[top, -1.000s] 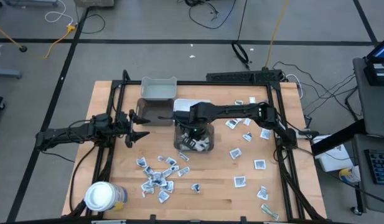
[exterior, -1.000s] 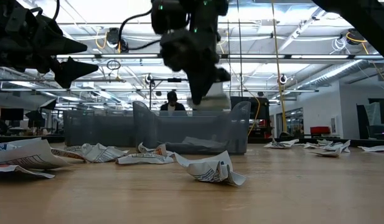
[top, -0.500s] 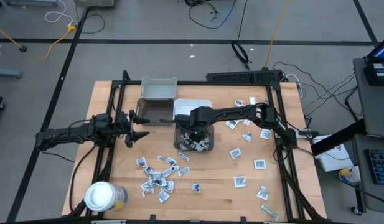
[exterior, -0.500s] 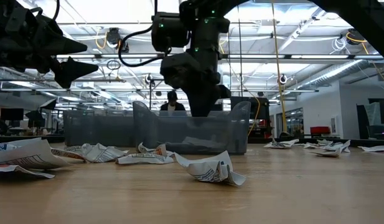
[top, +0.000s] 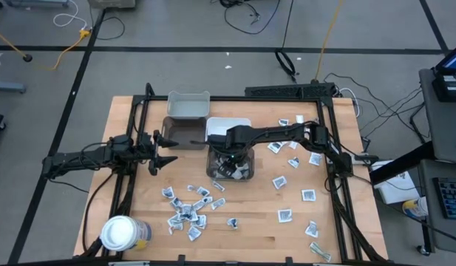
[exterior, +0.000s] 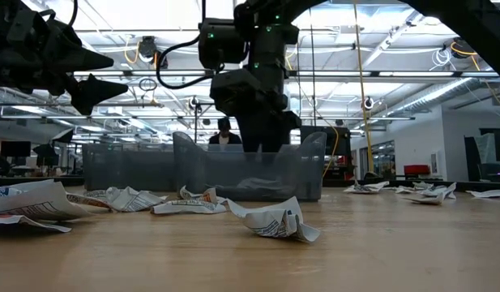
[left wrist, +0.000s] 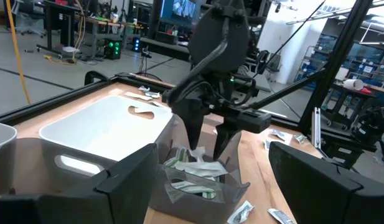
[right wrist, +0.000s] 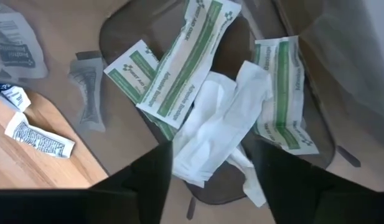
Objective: Pick & Place First Aid Supplies
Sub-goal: Put the green bandage pack into the right black bin
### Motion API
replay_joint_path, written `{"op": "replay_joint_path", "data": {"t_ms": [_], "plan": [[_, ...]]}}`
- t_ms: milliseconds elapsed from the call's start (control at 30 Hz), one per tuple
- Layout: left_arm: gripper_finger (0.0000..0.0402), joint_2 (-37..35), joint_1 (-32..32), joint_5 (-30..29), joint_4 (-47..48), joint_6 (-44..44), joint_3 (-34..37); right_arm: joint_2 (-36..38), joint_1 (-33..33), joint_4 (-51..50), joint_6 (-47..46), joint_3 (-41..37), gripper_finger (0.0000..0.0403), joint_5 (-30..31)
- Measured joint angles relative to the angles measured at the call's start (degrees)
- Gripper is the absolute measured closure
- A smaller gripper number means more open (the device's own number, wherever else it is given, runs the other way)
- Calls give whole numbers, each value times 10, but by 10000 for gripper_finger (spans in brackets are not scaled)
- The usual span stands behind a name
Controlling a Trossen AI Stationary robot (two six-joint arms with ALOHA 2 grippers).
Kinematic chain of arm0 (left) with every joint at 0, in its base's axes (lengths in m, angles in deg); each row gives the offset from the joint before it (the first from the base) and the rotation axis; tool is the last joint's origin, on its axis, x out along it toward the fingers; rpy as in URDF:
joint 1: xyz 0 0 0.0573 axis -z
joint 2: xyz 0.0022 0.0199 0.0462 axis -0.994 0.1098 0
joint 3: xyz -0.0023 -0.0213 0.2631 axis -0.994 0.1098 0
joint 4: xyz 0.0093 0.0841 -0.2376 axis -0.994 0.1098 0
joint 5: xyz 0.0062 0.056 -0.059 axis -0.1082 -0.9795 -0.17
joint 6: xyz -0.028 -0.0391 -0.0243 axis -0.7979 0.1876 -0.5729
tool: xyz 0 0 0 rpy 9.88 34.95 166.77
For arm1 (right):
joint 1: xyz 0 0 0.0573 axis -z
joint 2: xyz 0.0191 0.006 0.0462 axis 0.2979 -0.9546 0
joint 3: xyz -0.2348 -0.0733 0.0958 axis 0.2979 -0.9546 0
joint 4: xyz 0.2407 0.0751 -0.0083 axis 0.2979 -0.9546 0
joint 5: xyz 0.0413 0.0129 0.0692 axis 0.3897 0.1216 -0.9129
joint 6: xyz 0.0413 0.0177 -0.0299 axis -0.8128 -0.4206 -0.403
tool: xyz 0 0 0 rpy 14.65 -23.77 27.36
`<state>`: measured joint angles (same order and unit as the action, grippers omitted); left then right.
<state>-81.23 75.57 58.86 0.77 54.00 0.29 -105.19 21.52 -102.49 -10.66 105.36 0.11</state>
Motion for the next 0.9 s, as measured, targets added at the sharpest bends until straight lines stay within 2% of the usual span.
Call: {"op": "replay_joint_path", "data": {"t_ms": [133, 400, 600, 900], "plan": [[91, 0, 0, 0, 0, 0, 0, 22, -2, -10, -27, 0, 155, 0], [91, 0, 0, 0, 0, 0, 0, 94, -54, -40, -189, -12, 152, 25], [91, 0, 0, 0, 0, 0, 0, 153, -99, -43, -312, -76, 151, 47], [91, 0, 0, 0, 0, 0, 0, 220, -246, -37, -383, -195, 151, 60]]}}
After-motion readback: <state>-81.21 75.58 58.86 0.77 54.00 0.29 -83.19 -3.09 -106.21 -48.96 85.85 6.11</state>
